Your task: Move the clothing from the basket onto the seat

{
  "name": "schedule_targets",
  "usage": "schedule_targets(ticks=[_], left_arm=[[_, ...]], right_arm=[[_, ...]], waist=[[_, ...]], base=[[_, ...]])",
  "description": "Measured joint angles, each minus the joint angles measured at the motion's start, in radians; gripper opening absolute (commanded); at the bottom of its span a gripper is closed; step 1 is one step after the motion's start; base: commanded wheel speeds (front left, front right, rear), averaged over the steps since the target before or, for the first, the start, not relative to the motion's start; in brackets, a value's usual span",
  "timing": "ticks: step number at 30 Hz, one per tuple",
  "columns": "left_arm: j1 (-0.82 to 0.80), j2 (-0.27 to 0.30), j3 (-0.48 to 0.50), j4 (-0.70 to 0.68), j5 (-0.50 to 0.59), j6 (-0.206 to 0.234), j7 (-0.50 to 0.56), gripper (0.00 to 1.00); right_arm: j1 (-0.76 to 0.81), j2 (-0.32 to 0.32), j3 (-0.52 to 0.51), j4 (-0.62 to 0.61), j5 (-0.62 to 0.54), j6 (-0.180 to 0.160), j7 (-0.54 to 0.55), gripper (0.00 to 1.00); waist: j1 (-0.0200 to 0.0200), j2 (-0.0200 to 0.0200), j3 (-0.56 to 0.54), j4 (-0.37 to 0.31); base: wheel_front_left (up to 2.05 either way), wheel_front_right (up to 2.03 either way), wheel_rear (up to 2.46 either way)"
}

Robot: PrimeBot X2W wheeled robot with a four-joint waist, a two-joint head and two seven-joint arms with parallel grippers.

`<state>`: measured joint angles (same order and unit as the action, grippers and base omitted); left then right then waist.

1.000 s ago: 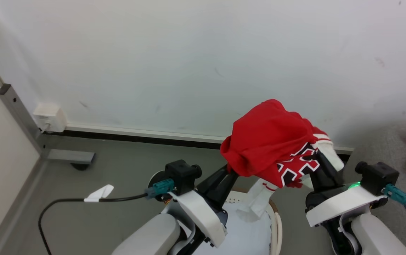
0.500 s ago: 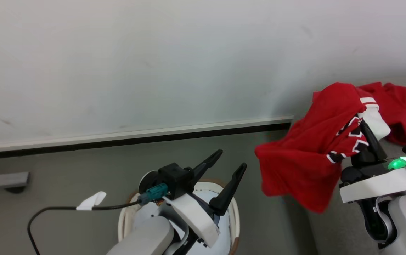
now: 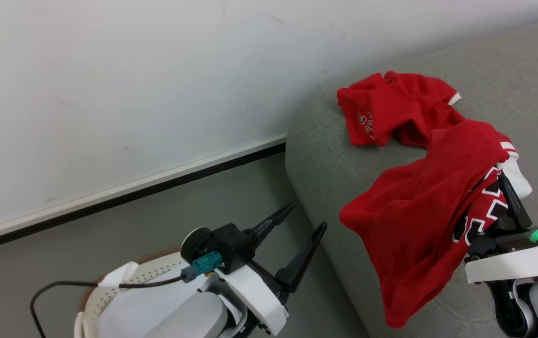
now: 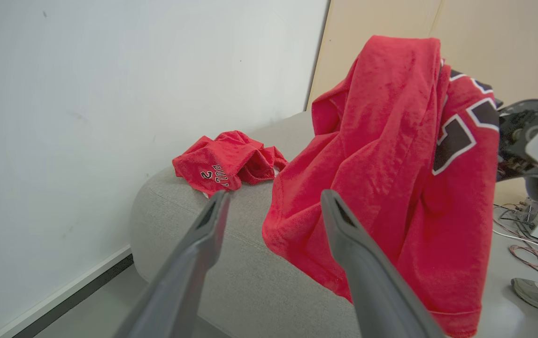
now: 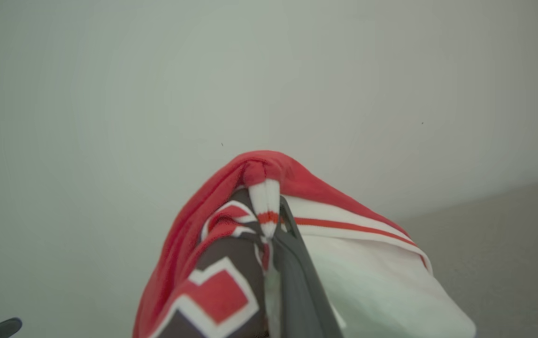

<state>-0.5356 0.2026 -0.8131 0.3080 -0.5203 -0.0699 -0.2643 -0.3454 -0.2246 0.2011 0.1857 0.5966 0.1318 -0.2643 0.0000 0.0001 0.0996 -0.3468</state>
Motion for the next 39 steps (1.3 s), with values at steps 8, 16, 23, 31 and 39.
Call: schedule_targets(ticks=[8, 16, 23, 31, 39], left_arm=[[0.008, -0.004, 0.019, -0.01, 0.026, -0.012, 0.0, 1.0], [0.002, 0.001, 0.023, -0.023, 0.063, -0.028, 0.0, 1.0], [-0.046, 0.042, 0.023, -0.052, 0.089, -0.034, 0.006, 1.0], [-0.098, 0.092, 0.034, -0.126, 0.082, -0.04, 0.053, 1.0], [-0.147, 0.146, 0.054, -0.182, 0.109, -0.03, 0.077, 1.0]], right_arm=[[0.023, 0.005, -0.018, -0.022, 0.0, 0.0, 0.0, 0.0], [-0.038, -0.003, -0.039, -0.008, 0.019, 0.0, 0.0, 0.0], [-0.211, -0.065, -0.077, 0.053, 0.035, 0.0, 0.0, 0.0], [-0.387, -0.186, -0.204, 0.136, 0.049, 0.0, 0.0, 0.0], [-0.492, -0.275, -0.29, 0.272, 0.015, 0.0, 0.039, 0.0]], waist=[[0.0, 0.0, 0.018, -0.106], [0.0, 0.0, 0.076, -0.114], [0.0, 0.0, 0.178, -0.084], [0.0001, 0.0, 0.333, -0.024], [0.0002, 0.0, 0.49, 0.049]], base=[[0.0, 0.0, 0.0], [0.0, 0.0, 0.0], [0.0, 0.0, 0.0], [0.0, 0.0, 0.0], [0.0, 0.0, 0.0]])
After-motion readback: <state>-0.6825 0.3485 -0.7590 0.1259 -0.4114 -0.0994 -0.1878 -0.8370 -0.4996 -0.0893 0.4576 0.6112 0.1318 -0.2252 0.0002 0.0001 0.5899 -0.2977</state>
